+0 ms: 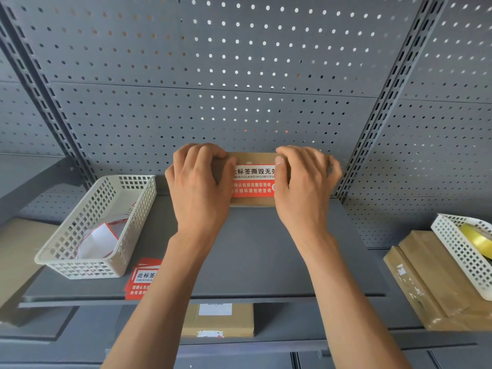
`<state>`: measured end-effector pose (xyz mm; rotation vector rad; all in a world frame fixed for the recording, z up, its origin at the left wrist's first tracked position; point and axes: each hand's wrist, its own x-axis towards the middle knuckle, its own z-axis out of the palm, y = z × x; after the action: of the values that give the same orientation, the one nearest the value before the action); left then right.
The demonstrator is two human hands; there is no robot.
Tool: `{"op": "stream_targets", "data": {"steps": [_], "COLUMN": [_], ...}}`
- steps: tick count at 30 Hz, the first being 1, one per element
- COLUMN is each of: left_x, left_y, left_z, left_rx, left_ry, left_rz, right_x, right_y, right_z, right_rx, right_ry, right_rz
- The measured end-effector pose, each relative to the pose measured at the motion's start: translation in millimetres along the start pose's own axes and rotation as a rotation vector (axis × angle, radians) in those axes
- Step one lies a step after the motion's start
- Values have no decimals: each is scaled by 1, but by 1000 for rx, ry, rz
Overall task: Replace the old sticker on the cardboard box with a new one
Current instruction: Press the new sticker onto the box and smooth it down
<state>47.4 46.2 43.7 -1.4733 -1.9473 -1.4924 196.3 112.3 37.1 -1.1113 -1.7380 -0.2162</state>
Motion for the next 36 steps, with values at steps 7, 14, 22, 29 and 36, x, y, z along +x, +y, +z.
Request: {"op": "stream_targets", "data": {"steps": [7, 14, 22, 29, 36], "left_x": [3, 5, 7, 8, 8], "left_y": [-3, 2, 2, -6, -12], "left_z": [-1, 1, 7, 4, 1], "left_rx": [-31, 10, 167, 147, 98], "left_ry": [-1, -28, -41, -62, -79], "left_rz": [-9, 9, 72, 125, 165], "right_x": [1, 10, 3, 3, 5], "right_y": [7, 4, -8, 0, 10], "right_z": [-3, -11, 6, 7, 3], "right_rx": [11, 4, -123, -113, -74], "right_ry": [-32, -171, -69, -40, -40], "right_rz": [-24, -24, 7, -51, -101]}}
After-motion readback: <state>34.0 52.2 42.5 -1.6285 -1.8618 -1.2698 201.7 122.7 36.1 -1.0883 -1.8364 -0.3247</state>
